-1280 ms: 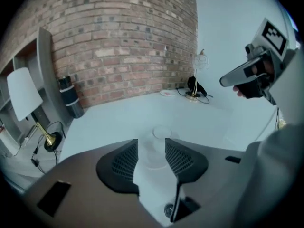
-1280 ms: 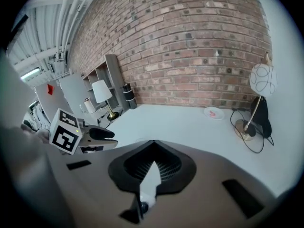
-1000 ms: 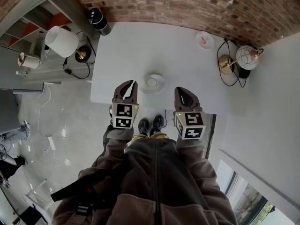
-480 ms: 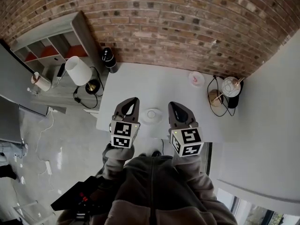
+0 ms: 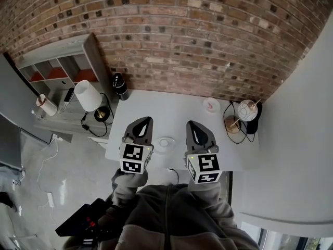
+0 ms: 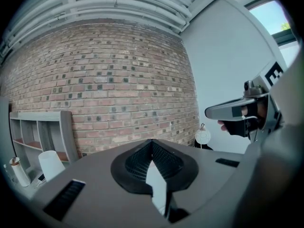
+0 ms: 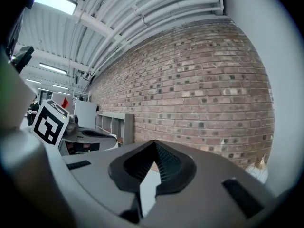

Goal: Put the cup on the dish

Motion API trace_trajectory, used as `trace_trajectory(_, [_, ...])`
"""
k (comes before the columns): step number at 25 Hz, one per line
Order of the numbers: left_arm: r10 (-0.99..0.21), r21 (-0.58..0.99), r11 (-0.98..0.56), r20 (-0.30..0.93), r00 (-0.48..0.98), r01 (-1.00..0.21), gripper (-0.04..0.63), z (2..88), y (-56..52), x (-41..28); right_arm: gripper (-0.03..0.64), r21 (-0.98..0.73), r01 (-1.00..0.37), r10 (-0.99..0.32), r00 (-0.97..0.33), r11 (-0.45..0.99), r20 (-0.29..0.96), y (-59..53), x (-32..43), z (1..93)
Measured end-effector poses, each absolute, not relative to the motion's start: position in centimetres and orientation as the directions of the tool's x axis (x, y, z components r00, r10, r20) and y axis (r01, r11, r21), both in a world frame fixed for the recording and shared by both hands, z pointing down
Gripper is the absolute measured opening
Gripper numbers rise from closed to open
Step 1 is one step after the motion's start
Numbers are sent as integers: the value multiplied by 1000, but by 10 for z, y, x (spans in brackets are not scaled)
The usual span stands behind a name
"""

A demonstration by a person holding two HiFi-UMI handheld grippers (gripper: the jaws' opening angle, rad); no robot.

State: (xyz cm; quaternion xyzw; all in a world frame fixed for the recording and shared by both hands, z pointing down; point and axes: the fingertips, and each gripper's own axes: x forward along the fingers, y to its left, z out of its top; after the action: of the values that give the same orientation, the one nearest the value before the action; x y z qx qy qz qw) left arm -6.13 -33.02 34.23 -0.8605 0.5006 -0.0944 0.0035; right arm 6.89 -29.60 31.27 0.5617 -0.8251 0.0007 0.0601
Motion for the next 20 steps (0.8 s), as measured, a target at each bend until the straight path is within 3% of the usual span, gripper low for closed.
trace_trajectory(5, [-861,-111,-508,100,499,-854,5,316,-330,-52,0,89,-935,-940,-340,342,37,-293,75,288])
trace_trajectory(20, [-845,-86,-535,46,533,-840,5,297,-334,-42,-2,109,-937,-942,-335,333,1,-297,78,276])
